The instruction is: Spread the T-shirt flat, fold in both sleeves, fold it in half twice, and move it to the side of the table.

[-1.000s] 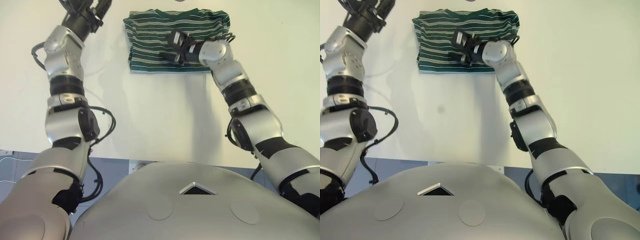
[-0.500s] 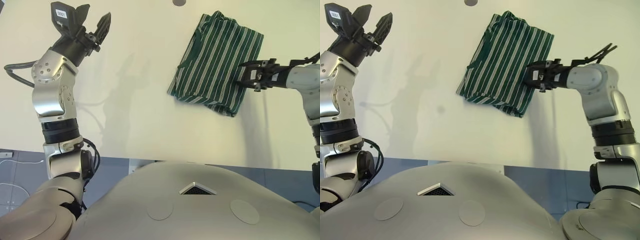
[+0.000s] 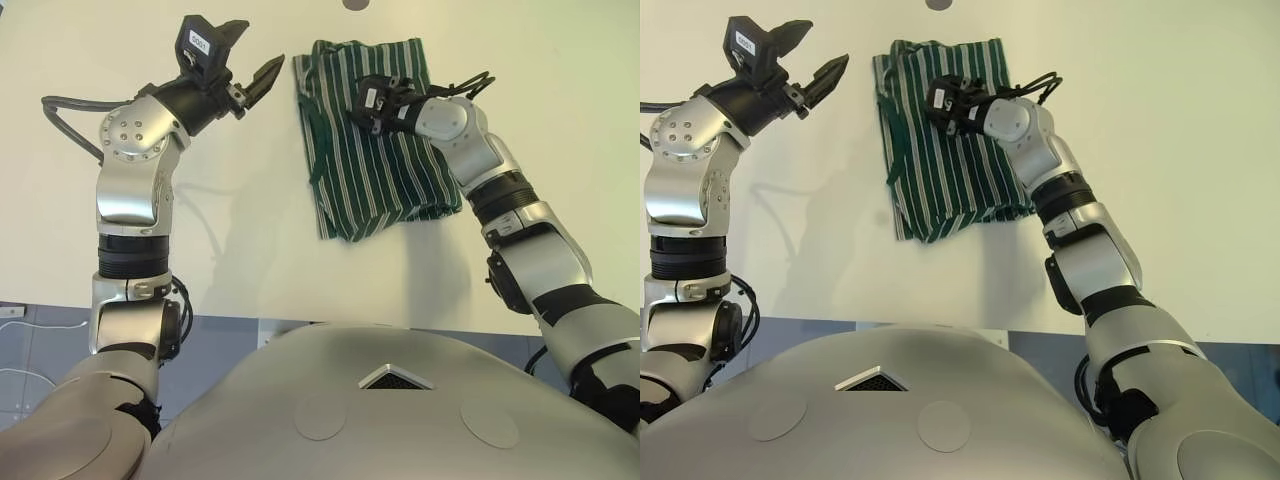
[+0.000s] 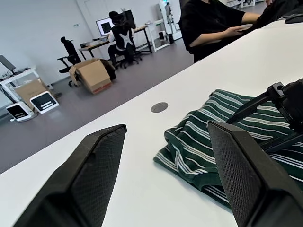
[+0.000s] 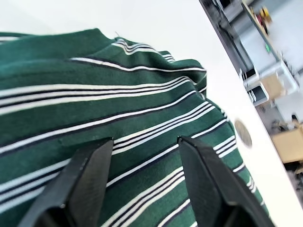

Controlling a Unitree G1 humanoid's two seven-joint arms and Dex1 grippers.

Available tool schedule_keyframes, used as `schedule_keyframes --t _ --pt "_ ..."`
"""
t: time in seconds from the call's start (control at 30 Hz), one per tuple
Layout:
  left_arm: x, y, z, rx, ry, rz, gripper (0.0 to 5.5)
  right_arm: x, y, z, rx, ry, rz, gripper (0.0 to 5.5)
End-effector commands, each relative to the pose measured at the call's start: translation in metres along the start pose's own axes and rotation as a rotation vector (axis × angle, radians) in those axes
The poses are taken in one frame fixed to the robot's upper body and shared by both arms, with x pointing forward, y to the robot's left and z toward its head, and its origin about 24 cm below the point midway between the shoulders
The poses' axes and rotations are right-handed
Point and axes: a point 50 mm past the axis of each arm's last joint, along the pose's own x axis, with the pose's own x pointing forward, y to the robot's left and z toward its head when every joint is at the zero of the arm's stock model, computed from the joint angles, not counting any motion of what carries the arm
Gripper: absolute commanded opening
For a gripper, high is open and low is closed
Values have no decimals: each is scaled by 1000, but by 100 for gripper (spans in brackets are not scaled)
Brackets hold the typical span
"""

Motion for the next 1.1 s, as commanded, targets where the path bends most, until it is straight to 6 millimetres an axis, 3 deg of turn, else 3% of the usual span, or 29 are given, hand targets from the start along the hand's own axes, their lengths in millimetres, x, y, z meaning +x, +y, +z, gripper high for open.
schedule_keyframes --t 0.03,0.1,0.13,0.17,0.23,0.27,0.37,0.47,0.6,0.77,0.97,1.1 --pt "-8 -41 1 174 34 -210 315 -16 -22 1 19 -10 -120 254" --pt "-28 -84 -7 243 58 -422 315 -61 -58 8 -6 -122 -143 254" --pt "-36 -100 -8 267 64 -505 329 -88 -64 3 -43 -131 -90 254" --pt "-42 -115 -10 273 66 -576 344 -117 -62 -11 -91 -92 15 254" --pt "-45 -131 -14 296 73 -630 368 -157 -52 -31 -150 -12 194 254" --pt "-44 -135 -17 321 82 -629 391 -169 -50 -35 -169 8 250 254" --pt "-39 -144 -26 388 120 -597 396 -196 -41 -47 -232 62 366 254" --pt "-37 -152 -41 393 202 -605 396 -202 -22 -66 -311 102 424 254" --pt "-40 -149 -50 351 280 -602 396 -197 7 -67 -294 8 443 254" --pt "-49 -141 -55 398 370 -632 311 -183 26 -63 -257 -60 474 254" --pt "-54 -139 -58 381 404 -704 205 -179 45 -72 -201 17 544 254" --pt "-49 -134 -61 390 411 -707 135 -179 49 -76 -177 55 577 174"
